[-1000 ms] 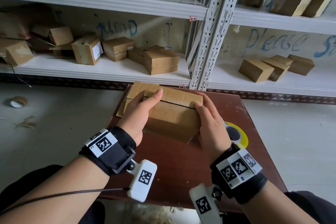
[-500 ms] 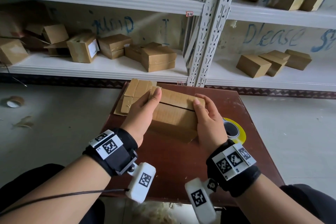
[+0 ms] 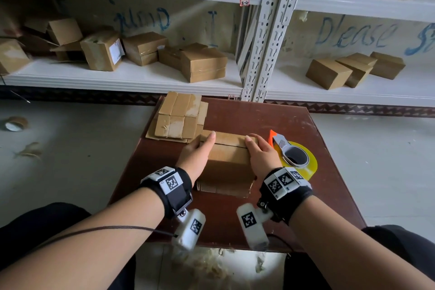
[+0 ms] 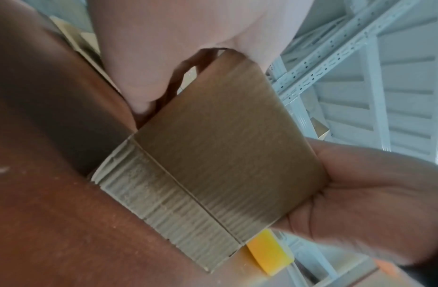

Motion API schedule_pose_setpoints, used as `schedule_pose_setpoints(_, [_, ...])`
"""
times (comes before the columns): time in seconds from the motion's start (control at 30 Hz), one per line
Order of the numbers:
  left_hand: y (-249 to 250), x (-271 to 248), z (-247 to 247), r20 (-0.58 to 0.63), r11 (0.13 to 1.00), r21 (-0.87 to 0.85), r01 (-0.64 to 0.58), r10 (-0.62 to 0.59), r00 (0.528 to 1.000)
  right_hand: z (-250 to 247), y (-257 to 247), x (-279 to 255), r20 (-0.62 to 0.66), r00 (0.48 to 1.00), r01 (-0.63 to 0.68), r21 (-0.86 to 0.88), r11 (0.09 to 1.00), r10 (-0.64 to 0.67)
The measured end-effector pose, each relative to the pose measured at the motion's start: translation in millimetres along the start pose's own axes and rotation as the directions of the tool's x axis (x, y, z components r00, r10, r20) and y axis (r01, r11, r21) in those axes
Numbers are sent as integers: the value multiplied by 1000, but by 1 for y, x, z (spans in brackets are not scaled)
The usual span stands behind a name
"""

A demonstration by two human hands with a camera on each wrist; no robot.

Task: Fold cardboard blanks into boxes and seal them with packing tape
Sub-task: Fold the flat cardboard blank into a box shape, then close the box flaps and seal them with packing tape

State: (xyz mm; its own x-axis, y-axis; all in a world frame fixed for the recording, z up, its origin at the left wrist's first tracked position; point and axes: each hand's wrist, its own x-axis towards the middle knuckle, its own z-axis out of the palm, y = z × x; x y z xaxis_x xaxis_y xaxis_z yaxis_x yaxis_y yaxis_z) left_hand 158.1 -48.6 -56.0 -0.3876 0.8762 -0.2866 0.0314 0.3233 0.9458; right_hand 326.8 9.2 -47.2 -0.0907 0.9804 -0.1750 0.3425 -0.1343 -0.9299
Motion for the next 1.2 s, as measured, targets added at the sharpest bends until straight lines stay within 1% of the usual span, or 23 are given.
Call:
schedule_pose_setpoints(0.1, [1, 6, -1, -12, 1000, 1, -9, 9, 1000, 2, 1, 7, 5, 1000, 8, 4, 1000, -8])
schedule_pose_setpoints(0.17, [-2, 9, -5, -16, 999, 53, 14, -13, 1000, 6, 4, 8, 16, 1000, 14, 5, 1000, -14])
schedule_pose_setpoints(0.23, [-10, 11, -6, -9, 994, 96, 55, -54, 999, 12, 14, 8, 5, 1000, -12, -22, 1000, 12])
schedule_pose_setpoints(0.27, [-15, 12, -5, 5, 989, 135, 64, -65, 998, 14, 19, 8, 3, 999, -37, -43, 998, 37])
schedule_pose_setpoints(0.33, [-24, 11, -3, 18, 973, 226, 43, -49, 999, 18, 29, 7, 9, 998, -69, -80, 994, 70])
schedule_pose_setpoints(0.47, [-17, 13, -1, 0, 941, 337, 34, -36, 999, 18, 29, 9, 3, 998, -61, -119, 991, 61])
schedule_pose_setpoints(0.6, [-10, 19, -4, -5, 837, 547, 2, 1, 1000, 22, 30, 9, 14, 999, -41, -145, 989, 43])
schedule_pose_setpoints(0.73, [-7, 22, -5, -9, 750, 662, -7, 18, 1000, 24, 30, 12, 21, 998, -51, -160, 986, 55])
schedule_pose_setpoints(0.83, [5, 19, -6, 8, 611, 791, -36, 49, 999, 24, 26, 15, 50, 992, -100, -250, 963, 116])
schedule_pose_setpoints(0.9, [23, 11, -7, 66, 483, 870, -94, 76, 995, 21, 22, 13, 62, 987, -126, -303, 945, 152])
schedule_pose_setpoints(0.93, [32, 7, -9, 103, 434, 890, -141, 109, 989, 21, 20, 13, 70, 984, -133, -324, 937, 164])
schedule_pose_setpoints(0.97, [40, 2, -10, 145, 414, 890, -193, 145, 979, 20, 17, 12, 74, 982, -135, -349, 927, 171])
schedule_pose_setpoints(1.0, [47, -3, -11, 190, 415, 875, -249, 180, 965, 18, 16, 13, 76, 981, -136, -379, 915, 178])
schedule_pose_setpoints(1.07, [53, -12, -10, 290, 434, 830, -350, 201, 936, 15, 12, 15, 83, 980, -126, -432, 893, 179])
schedule_pose_setpoints(1.1, [53, -15, -8, 352, 424, 816, -394, 177, 919, 15, 12, 16, 92, 980, -118, -446, 887, 177])
schedule_pose_setpoints(1.13, [51, -17, -5, 416, 394, 808, -437, 143, 898, 17, 13, 19, 98, 979, -118, -450, 885, 180])
schedule_pose_setpoints(1.2, [45, -20, 3, 494, 307, 816, -490, 71, 867, 22, 13, 21, 103, 979, -113, -456, 883, 178])
